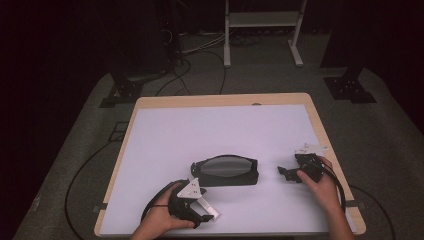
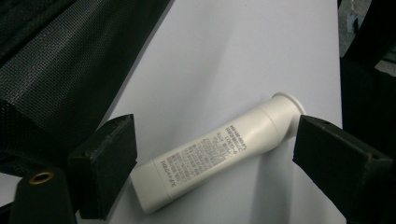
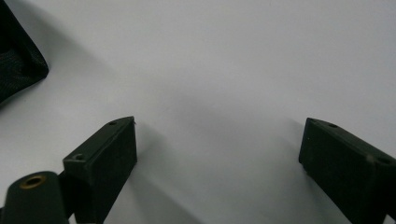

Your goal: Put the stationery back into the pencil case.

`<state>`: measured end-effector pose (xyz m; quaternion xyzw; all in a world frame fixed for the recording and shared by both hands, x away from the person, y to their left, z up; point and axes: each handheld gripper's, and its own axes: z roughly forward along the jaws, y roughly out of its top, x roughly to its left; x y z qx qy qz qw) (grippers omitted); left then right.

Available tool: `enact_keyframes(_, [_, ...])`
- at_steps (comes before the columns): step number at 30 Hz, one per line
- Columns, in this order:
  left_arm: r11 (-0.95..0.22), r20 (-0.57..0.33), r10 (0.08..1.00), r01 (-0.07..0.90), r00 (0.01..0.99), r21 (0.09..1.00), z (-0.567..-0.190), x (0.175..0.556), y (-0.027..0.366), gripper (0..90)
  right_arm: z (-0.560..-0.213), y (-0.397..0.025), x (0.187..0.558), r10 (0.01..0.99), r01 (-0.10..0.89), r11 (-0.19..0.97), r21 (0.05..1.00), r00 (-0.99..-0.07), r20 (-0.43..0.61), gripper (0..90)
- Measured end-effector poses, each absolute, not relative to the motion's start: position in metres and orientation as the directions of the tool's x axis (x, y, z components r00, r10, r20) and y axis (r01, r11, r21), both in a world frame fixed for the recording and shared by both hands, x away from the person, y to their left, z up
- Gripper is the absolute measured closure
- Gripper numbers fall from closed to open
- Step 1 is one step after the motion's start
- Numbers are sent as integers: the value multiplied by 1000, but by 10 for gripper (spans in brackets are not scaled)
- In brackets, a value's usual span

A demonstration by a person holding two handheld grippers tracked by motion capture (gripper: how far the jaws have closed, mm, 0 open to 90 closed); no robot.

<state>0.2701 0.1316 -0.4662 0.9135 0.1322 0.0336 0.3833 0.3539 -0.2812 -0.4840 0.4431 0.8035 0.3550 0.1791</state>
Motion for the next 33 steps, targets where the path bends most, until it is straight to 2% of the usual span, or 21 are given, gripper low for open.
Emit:
enact_keyframes(13, [-711,0,261,192,965,677,-469,266,144,333,-484,-281,354,839,585,356,729,-543,27,102])
enact_keyframes(16, [-713,3,258,188,966,675,-468,266,144,352,-484,-281,354,839,585,355,729,-543,27,102])
enact_keyframes(19, [-708,3,255,185,967,682,-468,265,146,426,-484,-281,354,839,585,355,729,-543,28,102])
enact_keyframes(33, [-705,1,241,174,971,688,-467,263,146,631,-484,-281,354,839,586,354,729,-543,29,102])
